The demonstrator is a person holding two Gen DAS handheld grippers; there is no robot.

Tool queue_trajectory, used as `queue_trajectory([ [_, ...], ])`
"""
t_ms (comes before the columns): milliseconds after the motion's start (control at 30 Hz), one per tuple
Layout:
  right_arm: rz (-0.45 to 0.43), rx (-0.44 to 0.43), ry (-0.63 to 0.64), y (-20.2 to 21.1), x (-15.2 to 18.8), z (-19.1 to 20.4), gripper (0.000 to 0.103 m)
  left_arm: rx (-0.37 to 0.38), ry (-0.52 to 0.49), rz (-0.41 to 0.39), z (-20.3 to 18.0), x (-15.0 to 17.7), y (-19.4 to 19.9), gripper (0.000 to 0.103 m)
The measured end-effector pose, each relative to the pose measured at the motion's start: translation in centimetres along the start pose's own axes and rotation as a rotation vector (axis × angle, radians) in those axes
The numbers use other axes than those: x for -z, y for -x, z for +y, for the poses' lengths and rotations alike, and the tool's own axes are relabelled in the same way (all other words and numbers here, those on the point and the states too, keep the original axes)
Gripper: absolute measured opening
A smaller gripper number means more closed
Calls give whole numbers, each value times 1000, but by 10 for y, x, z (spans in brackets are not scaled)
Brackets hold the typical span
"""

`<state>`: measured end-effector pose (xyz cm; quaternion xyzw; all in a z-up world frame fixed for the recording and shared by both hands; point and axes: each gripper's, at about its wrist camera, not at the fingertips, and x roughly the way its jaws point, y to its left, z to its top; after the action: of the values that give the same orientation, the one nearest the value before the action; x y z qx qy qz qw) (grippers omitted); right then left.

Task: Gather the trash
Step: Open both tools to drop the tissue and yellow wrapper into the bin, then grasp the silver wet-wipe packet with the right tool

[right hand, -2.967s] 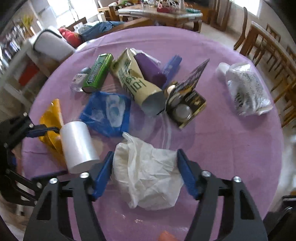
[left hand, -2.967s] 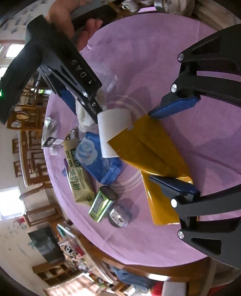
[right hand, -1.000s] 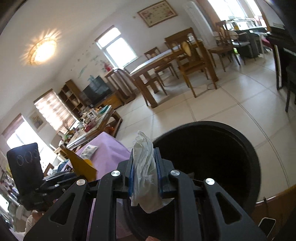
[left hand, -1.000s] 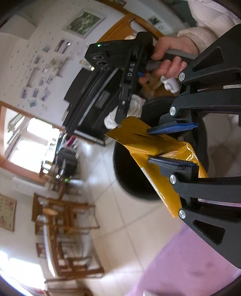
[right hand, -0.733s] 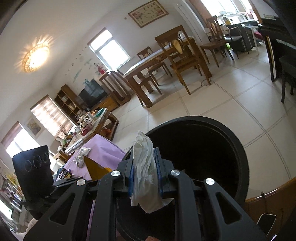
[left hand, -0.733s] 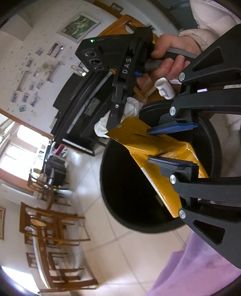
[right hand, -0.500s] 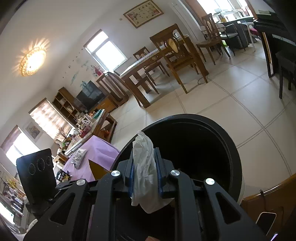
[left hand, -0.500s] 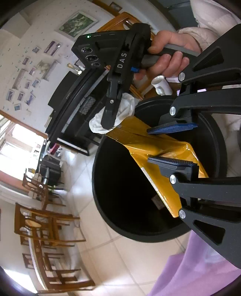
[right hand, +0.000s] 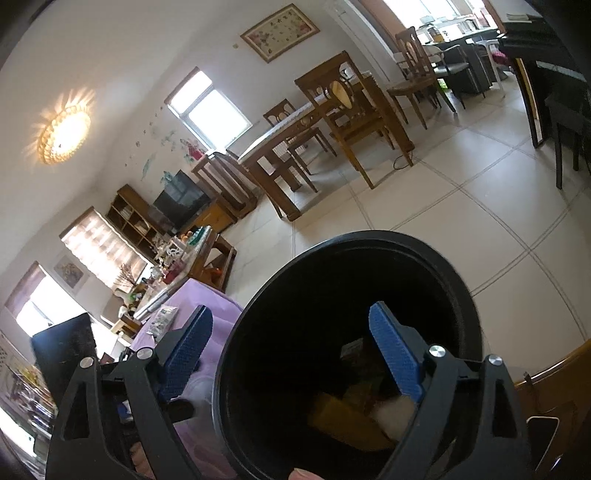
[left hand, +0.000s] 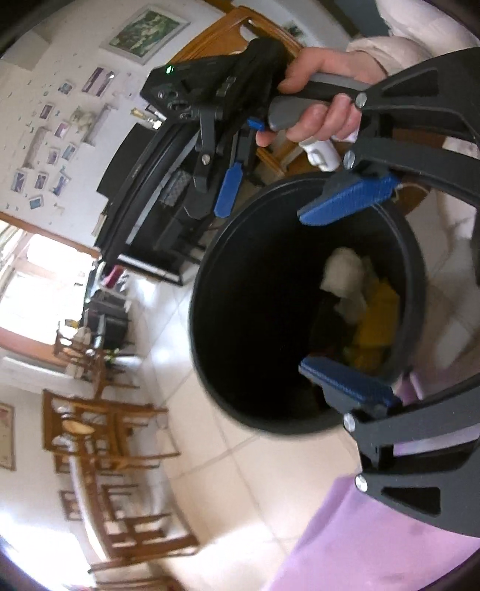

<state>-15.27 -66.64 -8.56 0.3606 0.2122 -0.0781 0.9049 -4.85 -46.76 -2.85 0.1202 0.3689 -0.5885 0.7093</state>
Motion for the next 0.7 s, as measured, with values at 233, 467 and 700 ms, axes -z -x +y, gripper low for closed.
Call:
queue_trajectory([
  [233,60,-34,77,-31,5,50,87,-175,54,-89,51,26,99,77],
  [467,164,-125,250,-93,19,149,94,-441,269,-162,157,78,212,77],
  [700,305,-160,573,-192,44,258,98,-567,404,-113,243,107,254,72],
])
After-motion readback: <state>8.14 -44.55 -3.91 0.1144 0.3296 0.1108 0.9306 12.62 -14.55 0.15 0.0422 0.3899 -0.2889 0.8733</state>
